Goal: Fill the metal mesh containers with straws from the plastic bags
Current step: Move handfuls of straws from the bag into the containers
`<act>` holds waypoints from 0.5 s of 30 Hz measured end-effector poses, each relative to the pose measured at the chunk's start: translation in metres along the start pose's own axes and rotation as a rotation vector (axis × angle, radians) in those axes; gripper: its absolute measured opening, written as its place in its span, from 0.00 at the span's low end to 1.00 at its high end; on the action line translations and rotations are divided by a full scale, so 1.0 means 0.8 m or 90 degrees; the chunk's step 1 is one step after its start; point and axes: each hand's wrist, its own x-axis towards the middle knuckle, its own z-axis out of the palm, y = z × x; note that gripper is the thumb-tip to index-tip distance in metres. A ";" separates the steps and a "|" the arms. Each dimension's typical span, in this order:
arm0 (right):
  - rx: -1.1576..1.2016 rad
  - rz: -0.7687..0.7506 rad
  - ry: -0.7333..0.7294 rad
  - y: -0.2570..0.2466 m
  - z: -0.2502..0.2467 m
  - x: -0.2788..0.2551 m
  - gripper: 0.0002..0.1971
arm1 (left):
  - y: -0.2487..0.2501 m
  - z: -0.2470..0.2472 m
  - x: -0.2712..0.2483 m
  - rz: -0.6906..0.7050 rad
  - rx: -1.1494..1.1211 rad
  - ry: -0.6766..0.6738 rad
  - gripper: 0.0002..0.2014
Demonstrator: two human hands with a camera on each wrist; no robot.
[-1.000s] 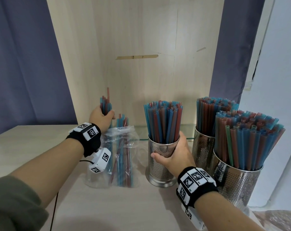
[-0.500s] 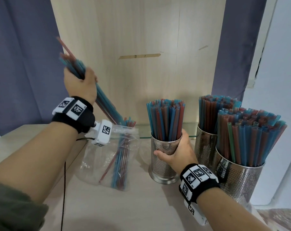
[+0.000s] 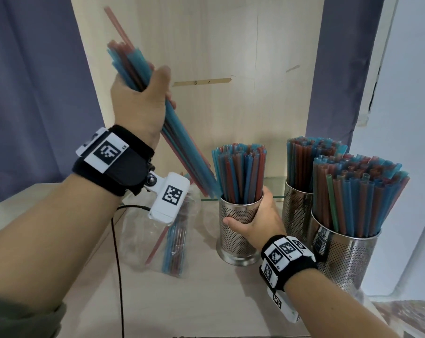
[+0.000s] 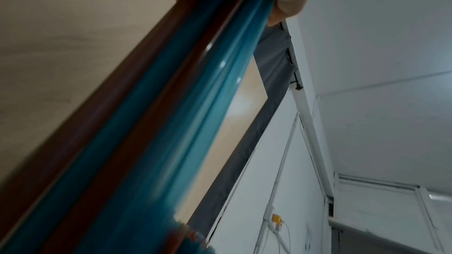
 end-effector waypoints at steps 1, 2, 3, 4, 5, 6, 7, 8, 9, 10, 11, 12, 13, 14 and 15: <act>-0.002 0.003 -0.002 -0.002 -0.001 -0.001 0.61 | -0.003 0.005 -0.005 0.001 0.009 -0.017 0.10; -0.004 0.006 -0.002 -0.003 -0.001 -0.002 0.61 | -0.005 0.009 -0.009 0.001 0.020 -0.028 0.10; -0.003 0.005 -0.001 -0.005 -0.003 -0.003 0.60 | -0.008 0.014 -0.012 0.001 0.028 -0.034 0.10; -0.001 0.003 -0.001 -0.007 -0.004 -0.004 0.59 | -0.010 0.018 -0.015 -0.002 0.032 -0.038 0.09; 0.000 0.000 -0.001 -0.009 -0.006 -0.005 0.58 | -0.012 0.023 -0.018 -0.006 0.035 -0.041 0.09; 0.001 -0.003 -0.001 -0.011 -0.007 -0.005 0.57 | -0.014 0.028 -0.021 -0.013 0.034 -0.039 0.09; 0.003 -0.004 -0.001 -0.012 -0.009 -0.006 0.56 | -0.015 0.032 -0.023 -0.024 0.028 -0.032 0.10; 0.006 -0.005 -0.001 -0.013 -0.010 -0.006 0.56 | -0.016 0.036 -0.025 -0.036 0.015 -0.021 0.10; 0.009 -0.005 -0.002 -0.013 -0.011 -0.007 0.55 | -0.018 0.039 -0.027 -0.047 0.001 -0.009 0.10; 0.011 -0.005 -0.004 -0.013 -0.011 -0.007 0.55 | -0.019 0.041 -0.028 -0.051 -0.005 0.000 0.11; 0.012 -0.004 -0.005 -0.013 -0.011 -0.006 0.55 | -0.021 0.043 -0.029 -0.047 0.002 0.001 0.11; 0.012 -0.003 -0.007 -0.012 -0.011 -0.006 0.56 | -0.024 0.044 -0.031 -0.039 0.019 -0.004 0.10; 0.012 -0.001 -0.008 -0.011 -0.010 -0.006 0.56 | -0.027 0.045 -0.033 -0.030 0.039 -0.014 0.10; 0.011 0.001 -0.008 -0.010 -0.010 -0.005 0.56 | -0.031 0.045 -0.036 -0.024 0.056 -0.024 0.09; 0.011 0.001 -0.007 -0.009 -0.009 -0.005 0.56 | -0.036 0.044 -0.038 -0.022 0.069 -0.031 0.09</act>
